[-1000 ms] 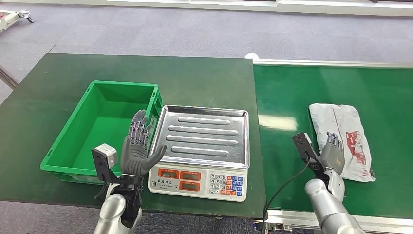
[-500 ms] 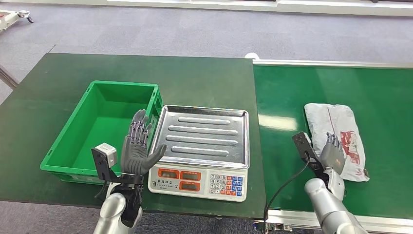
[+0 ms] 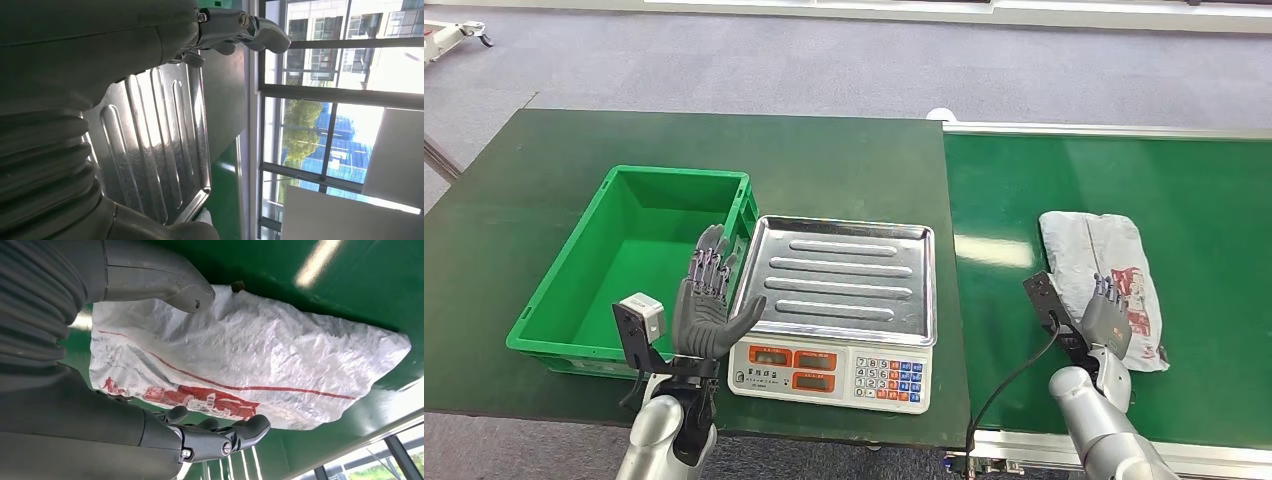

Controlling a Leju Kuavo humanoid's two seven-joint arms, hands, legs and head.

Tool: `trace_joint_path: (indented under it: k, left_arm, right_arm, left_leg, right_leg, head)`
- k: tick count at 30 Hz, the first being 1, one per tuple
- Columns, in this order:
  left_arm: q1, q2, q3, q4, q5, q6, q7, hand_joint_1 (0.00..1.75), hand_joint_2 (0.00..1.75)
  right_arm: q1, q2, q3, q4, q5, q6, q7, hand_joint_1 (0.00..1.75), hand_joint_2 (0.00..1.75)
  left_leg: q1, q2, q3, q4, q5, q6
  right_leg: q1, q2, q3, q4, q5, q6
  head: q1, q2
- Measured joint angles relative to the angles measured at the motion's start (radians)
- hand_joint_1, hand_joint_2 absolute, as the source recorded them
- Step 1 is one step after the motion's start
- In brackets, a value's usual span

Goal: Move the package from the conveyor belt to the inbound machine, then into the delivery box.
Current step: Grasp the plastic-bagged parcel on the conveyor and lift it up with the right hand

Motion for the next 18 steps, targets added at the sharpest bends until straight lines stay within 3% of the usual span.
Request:
trace_joint_path:
  k: [18]
  left_arm:
    - [0.000,0.000,0.000,0.003,0.003,0.000,0.000,0.00,1.75]
  right_arm:
    - [0.000,0.000,-0.001,0.000,0.014,0.008,0.014,0.00,1.75]
  left_leg:
    - [0.000,0.000,0.000,0.000,0.000,0.000]
  right_leg:
    - [0.000,0.000,0.000,0.000,0.000,0.000]
  head:
    - [0.000,0.000]
